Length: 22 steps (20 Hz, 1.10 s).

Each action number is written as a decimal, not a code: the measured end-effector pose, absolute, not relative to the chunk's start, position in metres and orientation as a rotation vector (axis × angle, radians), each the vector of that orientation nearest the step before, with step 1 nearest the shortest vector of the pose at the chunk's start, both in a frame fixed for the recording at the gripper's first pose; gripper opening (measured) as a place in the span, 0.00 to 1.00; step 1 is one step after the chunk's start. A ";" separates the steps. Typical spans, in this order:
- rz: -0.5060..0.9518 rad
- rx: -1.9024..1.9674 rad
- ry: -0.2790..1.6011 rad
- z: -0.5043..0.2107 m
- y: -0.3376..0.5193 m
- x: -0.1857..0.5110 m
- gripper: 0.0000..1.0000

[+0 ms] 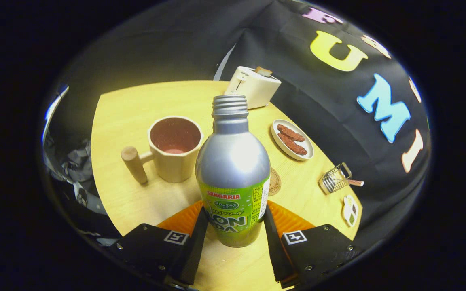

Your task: Take the bottle from table, then pour the juice into the cup, finally place the bottle on the coaster

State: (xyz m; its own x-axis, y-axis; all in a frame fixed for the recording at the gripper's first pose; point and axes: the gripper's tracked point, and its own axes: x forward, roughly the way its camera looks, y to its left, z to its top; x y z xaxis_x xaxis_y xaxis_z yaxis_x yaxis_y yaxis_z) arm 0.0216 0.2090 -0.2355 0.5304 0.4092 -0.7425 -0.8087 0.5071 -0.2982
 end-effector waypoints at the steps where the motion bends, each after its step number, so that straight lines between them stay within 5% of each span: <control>1: 0.806 -0.662 0.648 -0.234 0.208 0.025 0.70; 22: 0.794 -0.277 0.517 -0.227 0.234 0.120 0.71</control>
State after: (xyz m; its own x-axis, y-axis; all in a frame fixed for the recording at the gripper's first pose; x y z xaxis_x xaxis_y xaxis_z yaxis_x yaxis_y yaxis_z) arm 0.1198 0.2336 -0.2275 0.5865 0.6049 -0.5386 -0.7371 0.6742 -0.0454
